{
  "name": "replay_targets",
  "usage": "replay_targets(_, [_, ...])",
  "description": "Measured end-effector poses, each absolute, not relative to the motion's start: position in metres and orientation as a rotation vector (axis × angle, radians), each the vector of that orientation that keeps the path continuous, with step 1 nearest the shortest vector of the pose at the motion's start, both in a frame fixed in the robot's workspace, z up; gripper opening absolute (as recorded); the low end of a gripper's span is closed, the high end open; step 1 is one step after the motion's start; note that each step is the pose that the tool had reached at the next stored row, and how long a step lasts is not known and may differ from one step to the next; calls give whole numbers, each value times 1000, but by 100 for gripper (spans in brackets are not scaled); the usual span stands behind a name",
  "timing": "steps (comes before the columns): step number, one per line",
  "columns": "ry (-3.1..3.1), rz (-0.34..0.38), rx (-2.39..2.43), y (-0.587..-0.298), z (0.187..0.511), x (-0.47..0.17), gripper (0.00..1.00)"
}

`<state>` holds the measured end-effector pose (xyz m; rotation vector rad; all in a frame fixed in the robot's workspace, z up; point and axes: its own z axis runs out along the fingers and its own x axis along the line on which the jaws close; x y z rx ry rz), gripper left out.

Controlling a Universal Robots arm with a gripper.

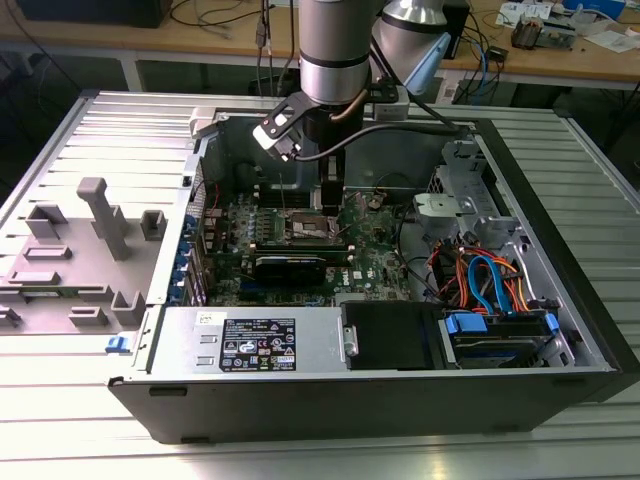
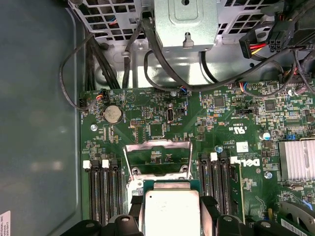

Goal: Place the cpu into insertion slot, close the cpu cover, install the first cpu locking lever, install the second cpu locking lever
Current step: 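Place the cpu into insertion slot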

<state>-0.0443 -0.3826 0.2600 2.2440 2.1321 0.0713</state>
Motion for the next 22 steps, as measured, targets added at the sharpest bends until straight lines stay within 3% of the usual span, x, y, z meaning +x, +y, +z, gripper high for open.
replay_targets(22, [2132,72,2244,-383,257,-44,54])
